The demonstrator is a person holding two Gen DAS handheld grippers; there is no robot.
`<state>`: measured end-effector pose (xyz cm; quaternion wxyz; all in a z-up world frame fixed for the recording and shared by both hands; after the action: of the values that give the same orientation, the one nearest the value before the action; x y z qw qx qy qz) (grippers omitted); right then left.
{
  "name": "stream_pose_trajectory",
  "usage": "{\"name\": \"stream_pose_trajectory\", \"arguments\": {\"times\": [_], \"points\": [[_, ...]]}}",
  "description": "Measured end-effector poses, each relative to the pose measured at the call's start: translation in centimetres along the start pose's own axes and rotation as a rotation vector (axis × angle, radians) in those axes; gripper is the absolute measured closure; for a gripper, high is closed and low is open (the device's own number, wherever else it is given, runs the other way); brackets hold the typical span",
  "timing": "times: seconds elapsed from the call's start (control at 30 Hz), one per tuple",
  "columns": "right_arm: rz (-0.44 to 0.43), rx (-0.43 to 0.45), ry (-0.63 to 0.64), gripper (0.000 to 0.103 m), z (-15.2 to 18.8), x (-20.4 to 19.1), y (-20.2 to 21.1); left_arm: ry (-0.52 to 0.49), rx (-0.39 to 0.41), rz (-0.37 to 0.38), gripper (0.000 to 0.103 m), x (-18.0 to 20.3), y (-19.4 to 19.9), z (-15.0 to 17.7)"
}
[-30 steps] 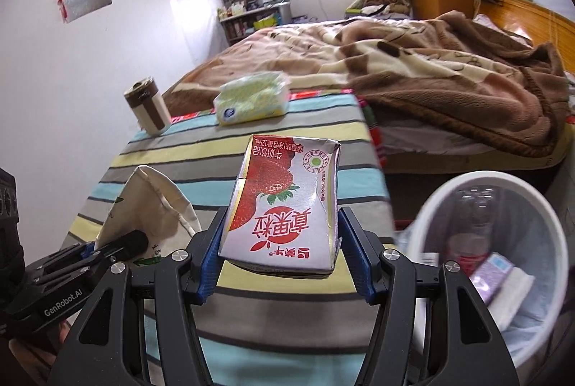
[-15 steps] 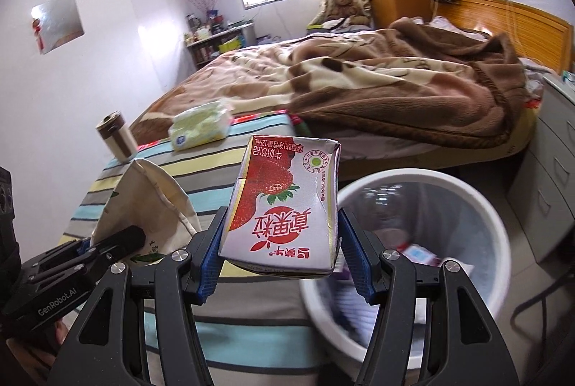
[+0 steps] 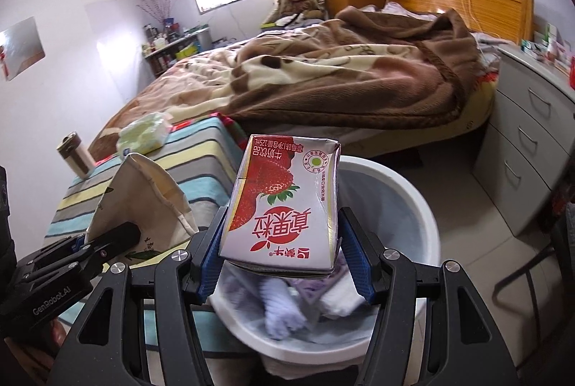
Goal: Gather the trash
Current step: 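Carry the cloth bag and strawberry carton over the wastebasket with both tools, then open both tools to drop the bag and carton into the wastebasket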
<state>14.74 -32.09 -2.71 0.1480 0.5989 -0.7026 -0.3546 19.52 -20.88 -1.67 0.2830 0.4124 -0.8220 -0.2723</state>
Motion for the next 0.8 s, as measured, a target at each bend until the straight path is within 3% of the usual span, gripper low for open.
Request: {"name": "stream_pose_trajectory", "arguments": {"times": [0.57,0.7,0.8], "points": [[0.057,-0.069,-0.040,0.042,1.6,4.2,-1.8,-0.038,-0.074,0.020,0.075,3.5,-4.7,0.4],[0.068,-0.074,-0.045,0.041,1.7,4.6,-1.9,-0.044,-0.081,0.015,0.063,3.9,-5.2,0.5],[0.069,-0.069,-0.052,0.030,1.8,4.8,-1.6,-0.041,-0.079,0.022,0.055,4.0,-5.3,0.5]]}}
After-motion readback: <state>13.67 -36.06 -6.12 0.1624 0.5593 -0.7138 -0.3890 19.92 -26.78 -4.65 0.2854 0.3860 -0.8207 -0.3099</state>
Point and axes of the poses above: each gripper's, at about its wrist camera, not at the fingertips, and y roughly against the way its jaws point, x to its right, z to its underside, the point moved 6 cm from there along -y, roughly the way its jaws point, and after that the axes turned 2 degrees about -x, right-handed, at the moved point
